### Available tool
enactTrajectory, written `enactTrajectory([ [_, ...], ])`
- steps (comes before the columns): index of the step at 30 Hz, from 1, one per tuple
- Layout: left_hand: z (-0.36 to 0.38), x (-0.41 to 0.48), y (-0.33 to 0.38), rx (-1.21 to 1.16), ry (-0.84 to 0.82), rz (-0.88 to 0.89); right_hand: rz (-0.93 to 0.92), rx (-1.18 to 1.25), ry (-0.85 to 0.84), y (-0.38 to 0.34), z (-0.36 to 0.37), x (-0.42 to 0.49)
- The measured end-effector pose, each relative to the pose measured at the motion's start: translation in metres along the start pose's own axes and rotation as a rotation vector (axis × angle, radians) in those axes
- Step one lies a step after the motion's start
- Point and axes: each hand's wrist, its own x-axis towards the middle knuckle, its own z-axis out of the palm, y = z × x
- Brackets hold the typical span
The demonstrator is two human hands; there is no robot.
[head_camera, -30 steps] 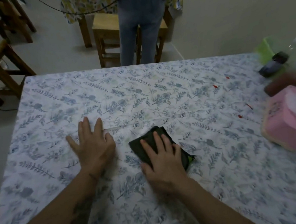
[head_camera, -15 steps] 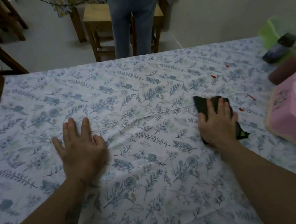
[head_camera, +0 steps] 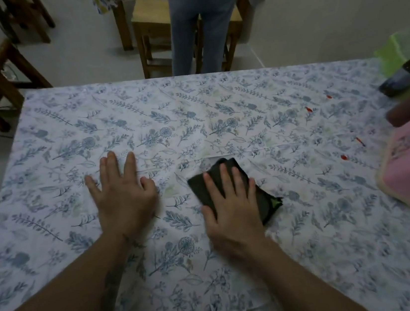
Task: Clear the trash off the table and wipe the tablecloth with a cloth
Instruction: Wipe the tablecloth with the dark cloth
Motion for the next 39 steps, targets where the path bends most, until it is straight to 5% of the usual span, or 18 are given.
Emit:
enactTrajectory([
  [5, -0.002, -0.001, 0.0, -0.019, 0.001, 0.016, -0.092, -0.028, 0.02, 0.048, -0.006, 0.045],
  [14, -0.004, -0.004, 0.002, -0.055, 0.0, 0.042, 0.574, -0.019, 0.012, 0.216, -0.057, 0.0],
  [20, -0.014, 0.007, 0.022, 0.059, -0.075, -0.028, 0.331, -0.011, -0.026, 0.184, -0.047, -0.05],
  [28, 0.029, 0.047, 0.191, -0.197, -0.07, 0.115, -0.146, 0.038, -0.014, 0.184, -0.038, 0.01],
  [39, 0.068, 0.05, 0.227, -0.134, 0.039, -0.024, 0.041, 0.048, 0.057, 0.257, -0.072, 0.155],
])
